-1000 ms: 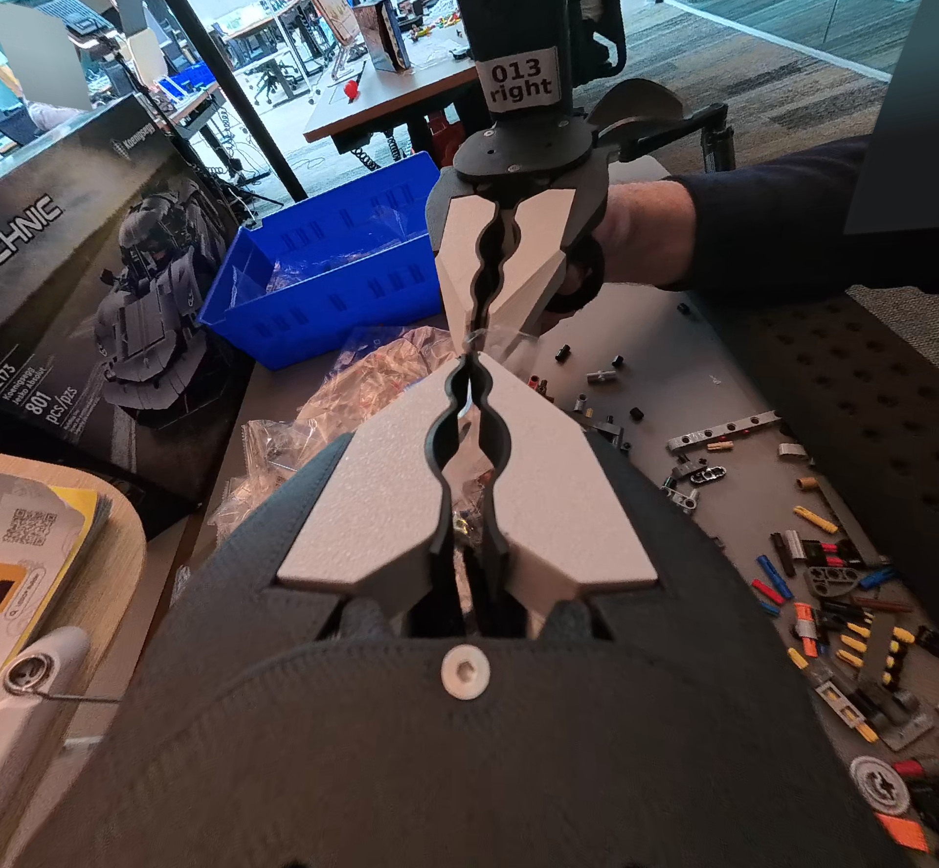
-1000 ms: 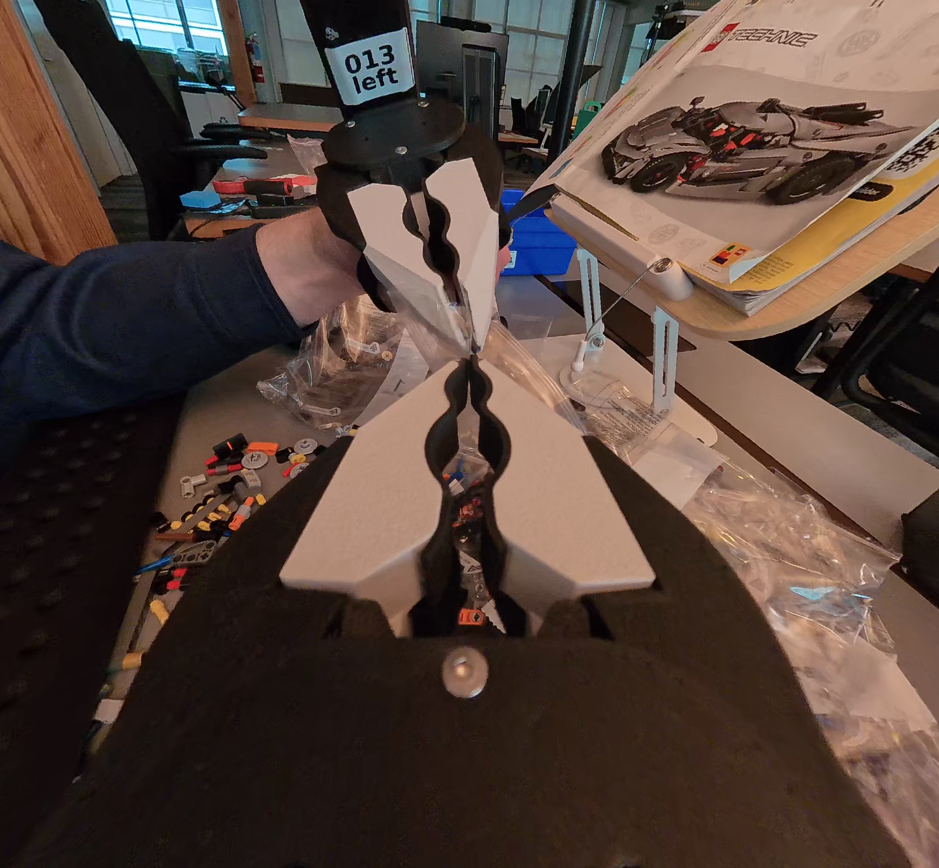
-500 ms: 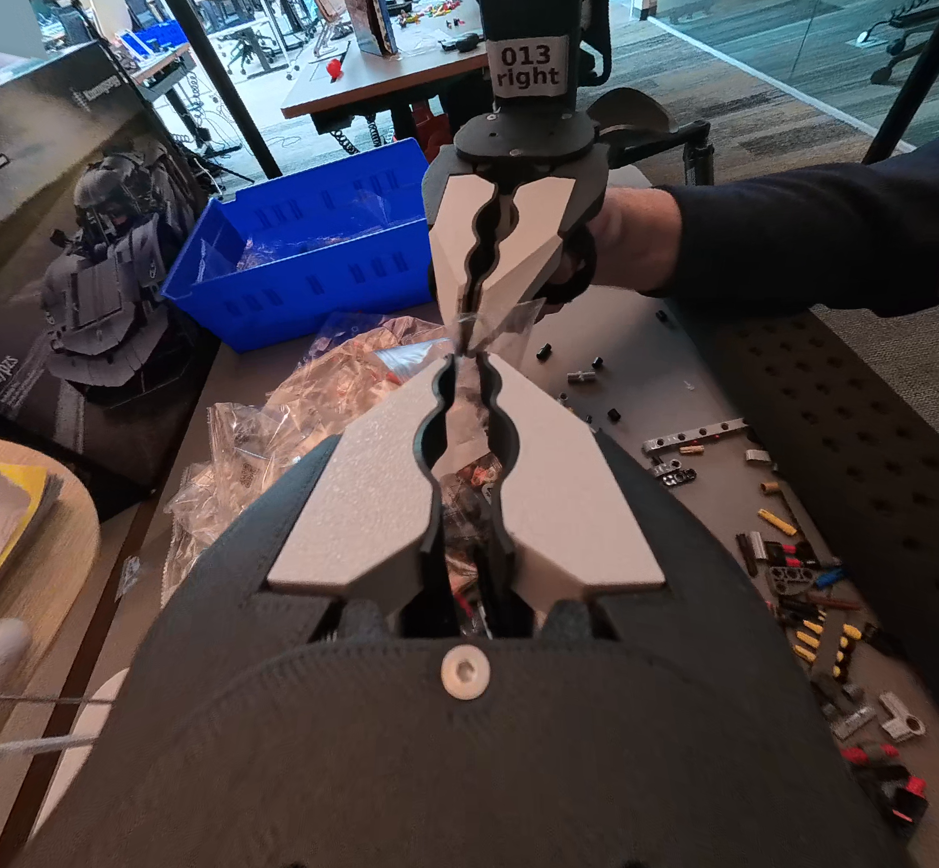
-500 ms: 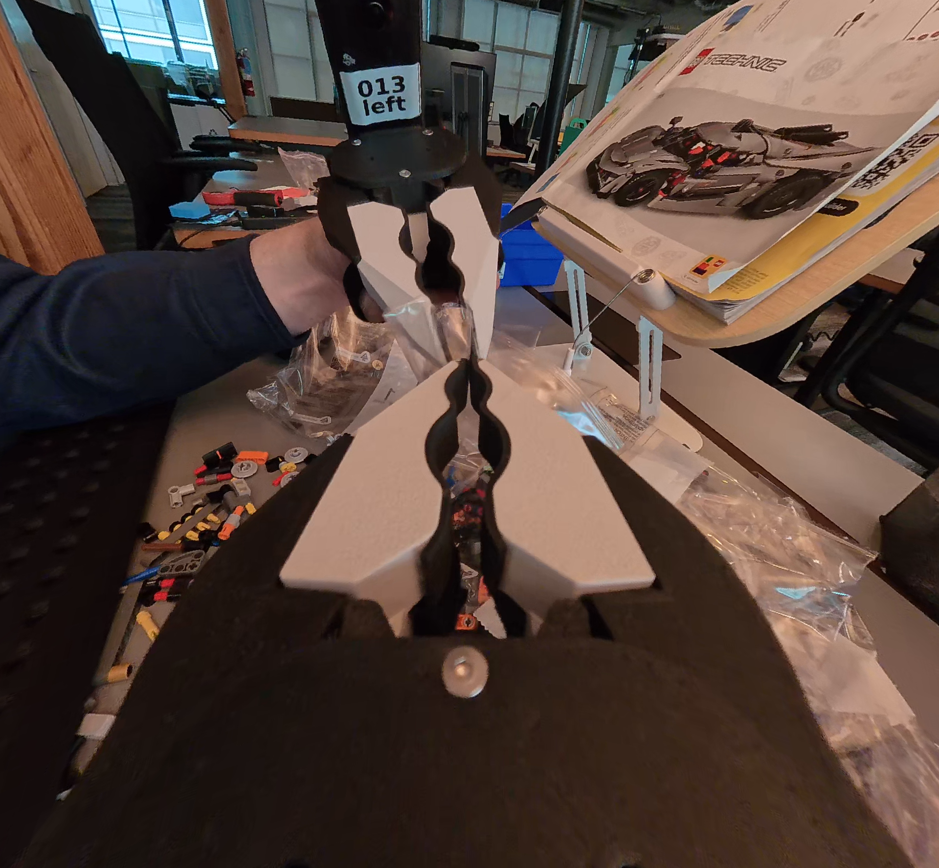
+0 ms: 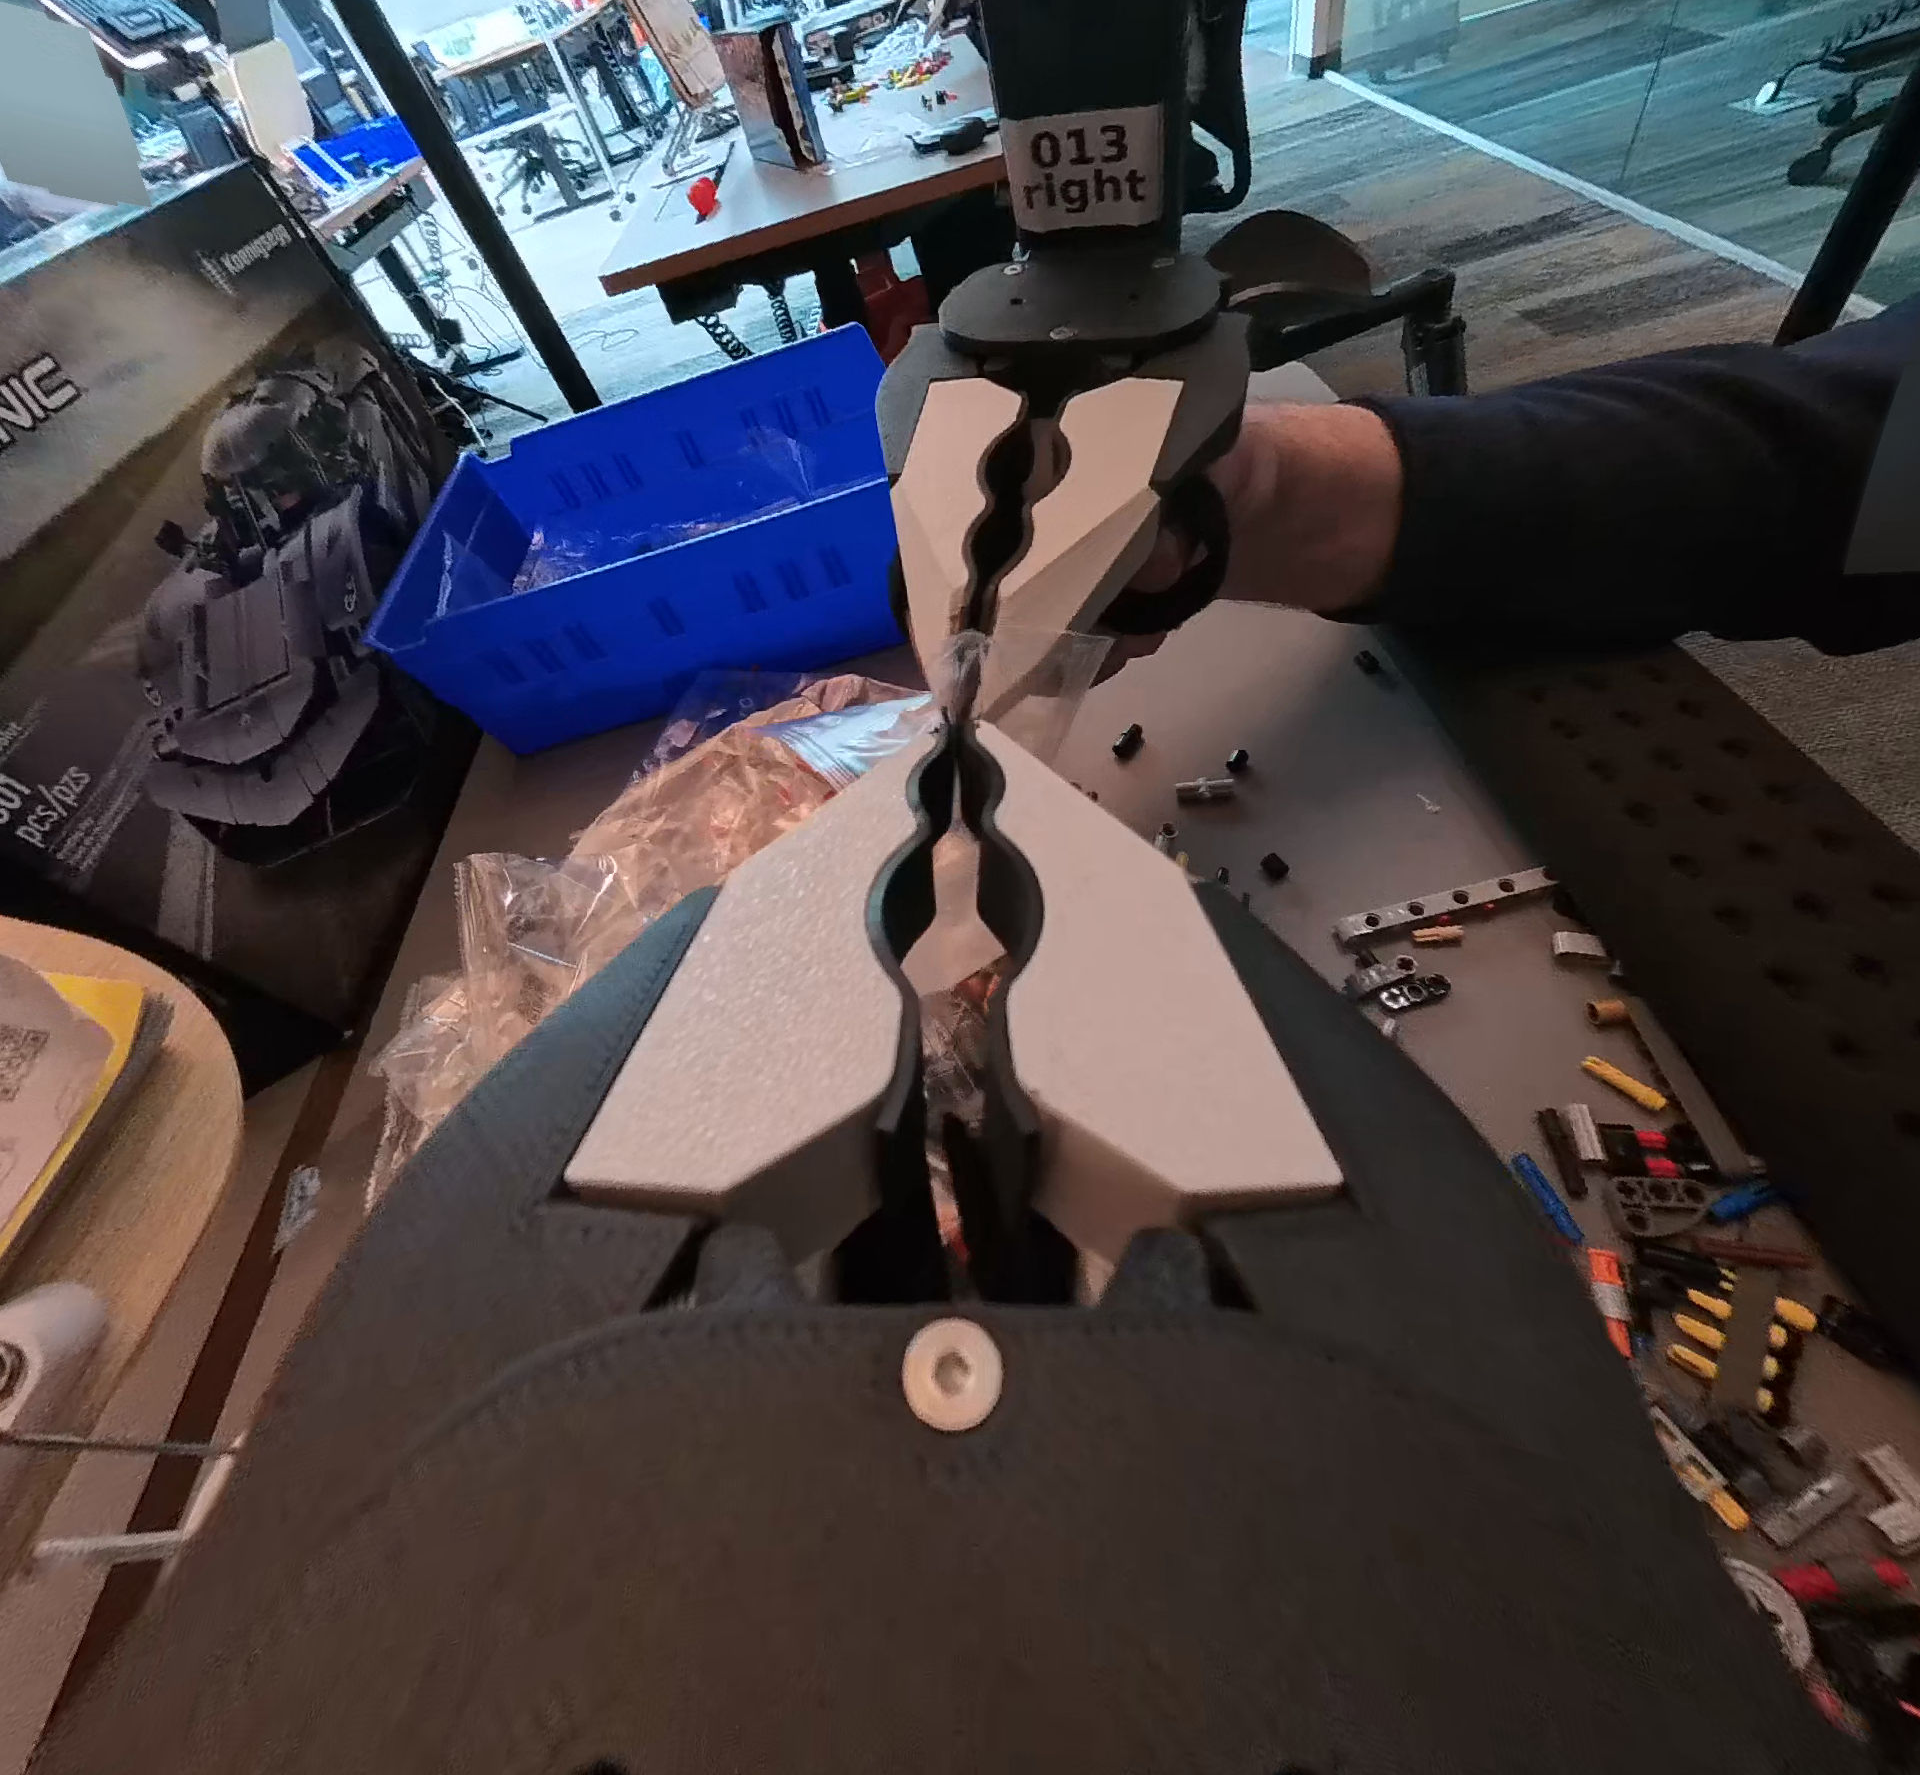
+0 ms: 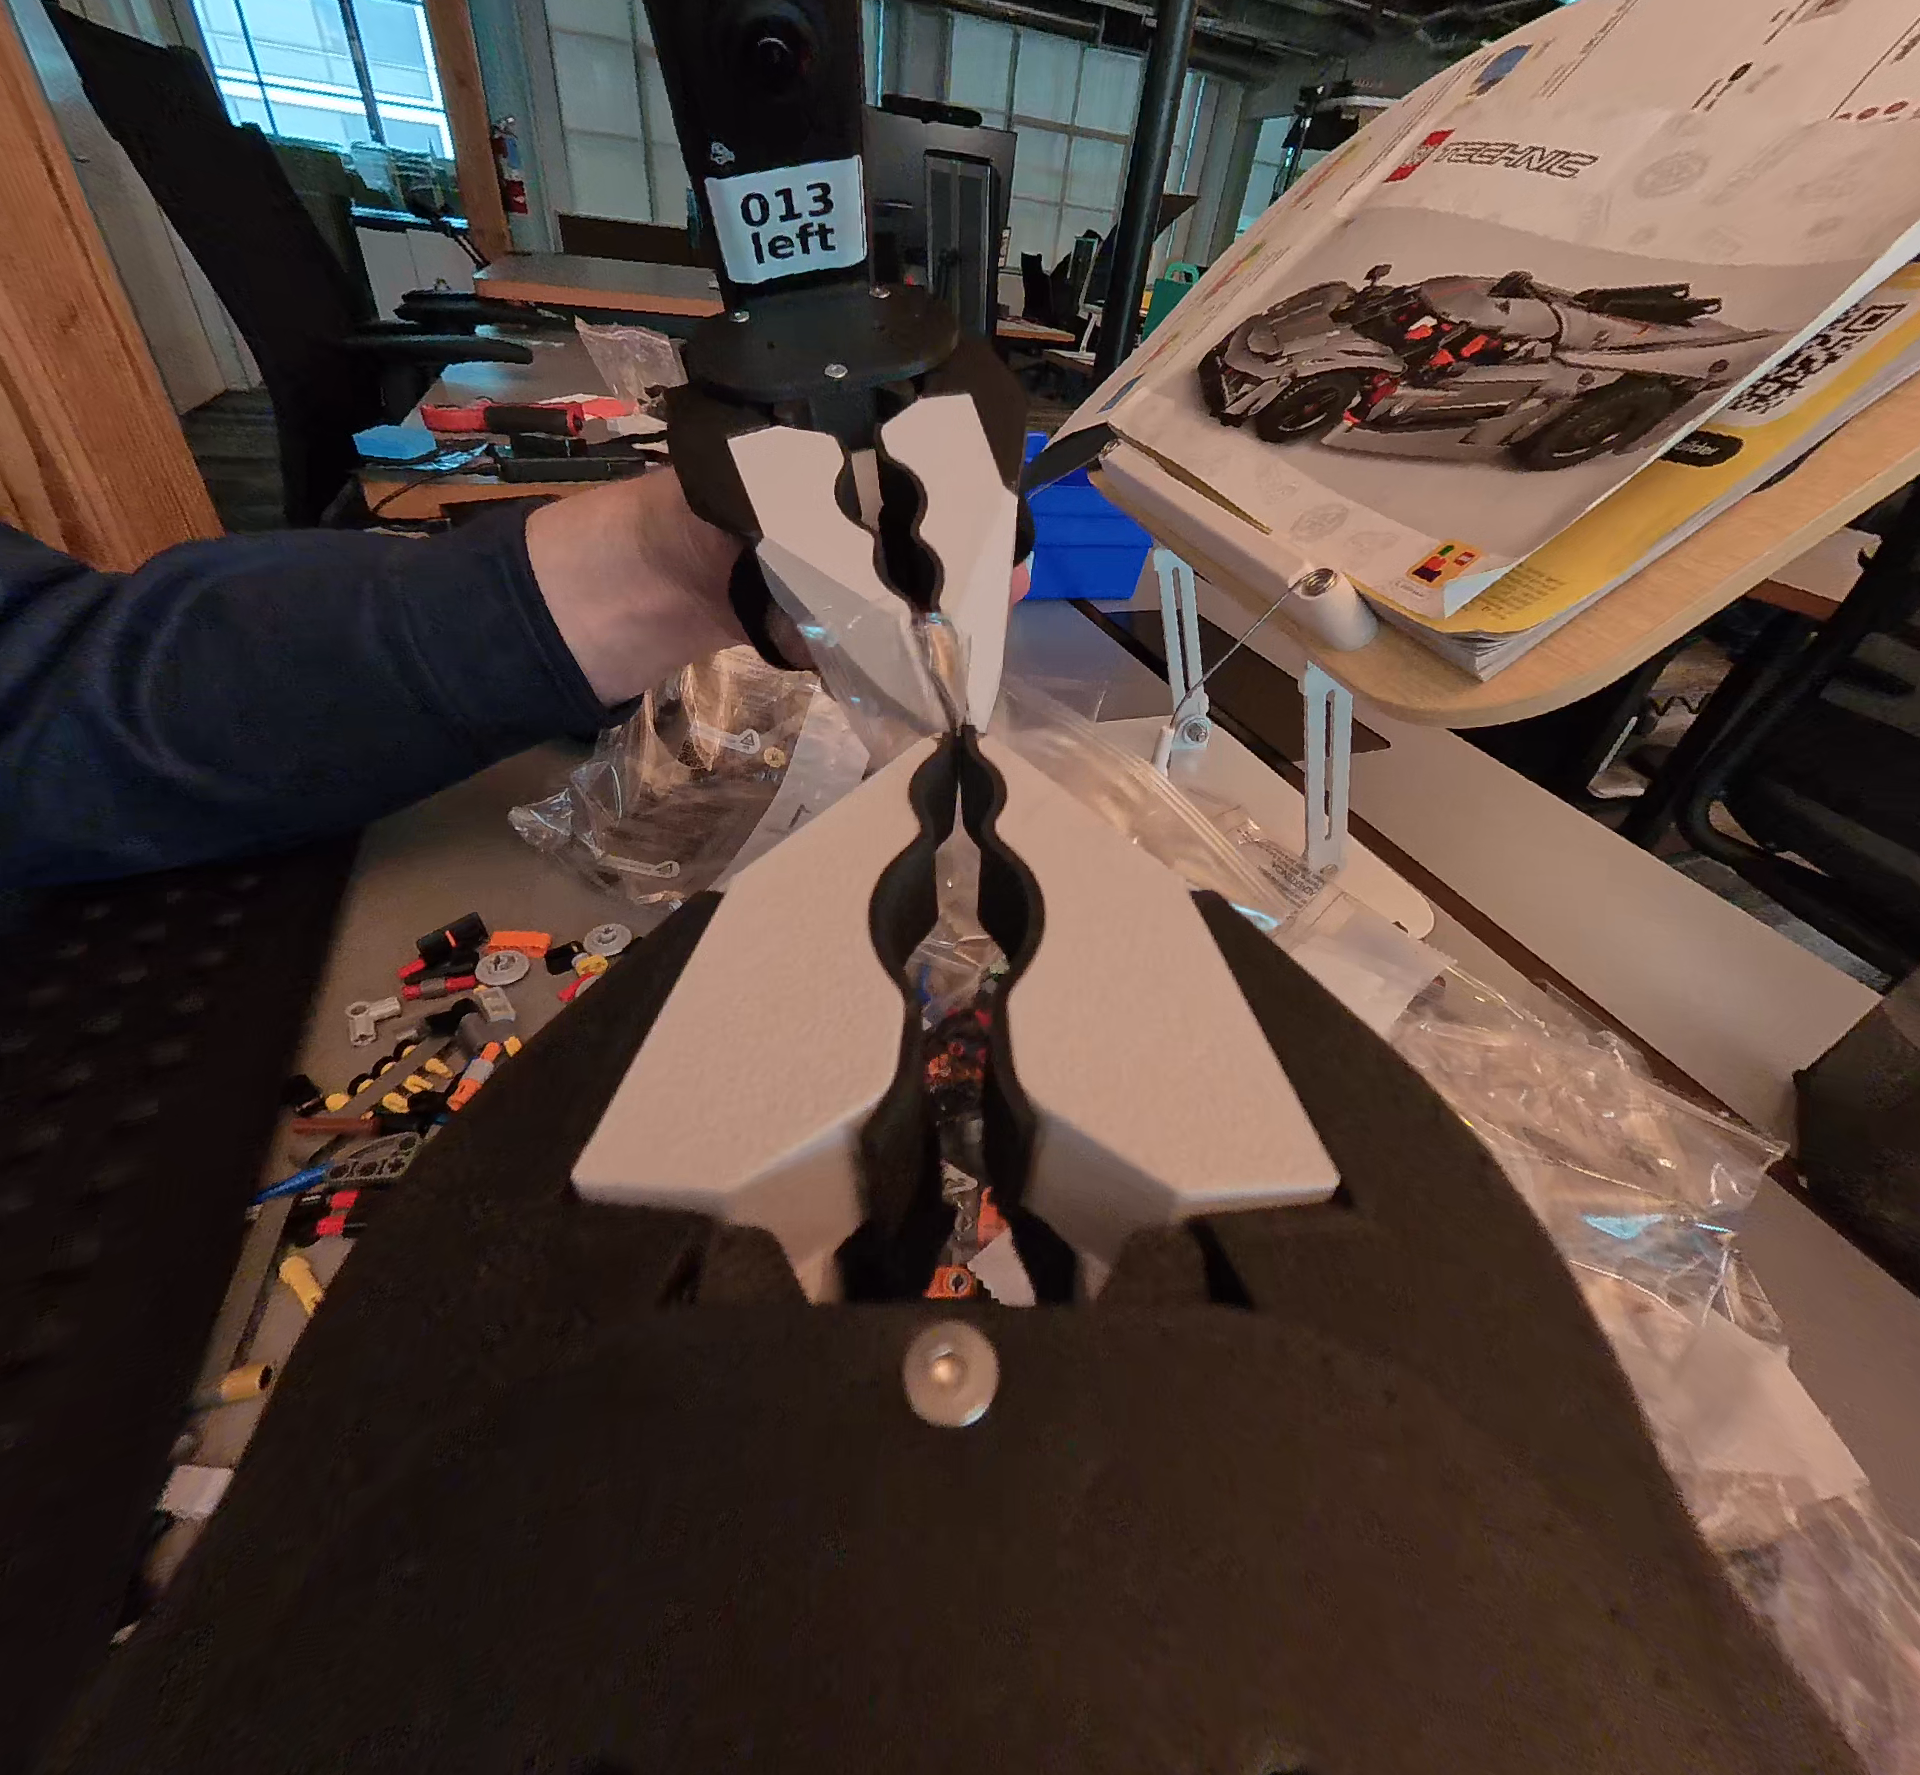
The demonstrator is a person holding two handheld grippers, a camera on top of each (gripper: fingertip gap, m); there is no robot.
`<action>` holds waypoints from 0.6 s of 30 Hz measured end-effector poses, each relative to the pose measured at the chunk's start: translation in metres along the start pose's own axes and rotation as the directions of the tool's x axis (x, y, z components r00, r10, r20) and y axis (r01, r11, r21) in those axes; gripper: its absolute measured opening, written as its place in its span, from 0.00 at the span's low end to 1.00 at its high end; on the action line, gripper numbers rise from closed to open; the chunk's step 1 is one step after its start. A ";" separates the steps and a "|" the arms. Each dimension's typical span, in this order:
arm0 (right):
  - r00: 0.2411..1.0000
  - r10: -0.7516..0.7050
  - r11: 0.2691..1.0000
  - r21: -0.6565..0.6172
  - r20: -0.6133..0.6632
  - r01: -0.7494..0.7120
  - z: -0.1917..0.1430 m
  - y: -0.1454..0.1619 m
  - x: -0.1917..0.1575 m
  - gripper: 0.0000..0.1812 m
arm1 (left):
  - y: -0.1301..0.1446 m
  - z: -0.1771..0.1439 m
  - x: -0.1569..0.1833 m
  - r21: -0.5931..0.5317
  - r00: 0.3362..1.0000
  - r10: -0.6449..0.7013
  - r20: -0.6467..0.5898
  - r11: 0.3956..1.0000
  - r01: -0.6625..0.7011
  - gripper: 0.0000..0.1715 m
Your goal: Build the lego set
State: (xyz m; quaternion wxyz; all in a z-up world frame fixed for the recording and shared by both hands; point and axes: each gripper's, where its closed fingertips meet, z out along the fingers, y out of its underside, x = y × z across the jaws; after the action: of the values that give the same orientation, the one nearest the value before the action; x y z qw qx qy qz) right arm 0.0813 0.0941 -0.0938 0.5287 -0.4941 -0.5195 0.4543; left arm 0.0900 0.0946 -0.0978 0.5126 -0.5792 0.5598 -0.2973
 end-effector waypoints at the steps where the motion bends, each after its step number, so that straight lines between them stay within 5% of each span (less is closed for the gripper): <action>1: 1.000 0.000 1.000 0.000 0.001 0.000 0.000 0.000 0.000 0.00 | 0.000 0.000 0.000 0.000 1.000 0.004 0.001 1.000 -0.004 0.00; 18: 1.000 -0.029 0.999 0.014 0.011 0.028 -0.004 -0.004 -0.003 0.00 | -0.001 -0.011 -0.001 0.022 1.000 0.002 0.001 1.000 -0.002 0.00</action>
State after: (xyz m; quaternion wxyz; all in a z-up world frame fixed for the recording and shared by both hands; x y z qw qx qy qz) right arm 0.0854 0.0910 -0.0903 0.5356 -0.4804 -0.5264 0.4531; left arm 0.0800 0.0930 -0.0936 0.5196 -0.5732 0.5566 -0.3027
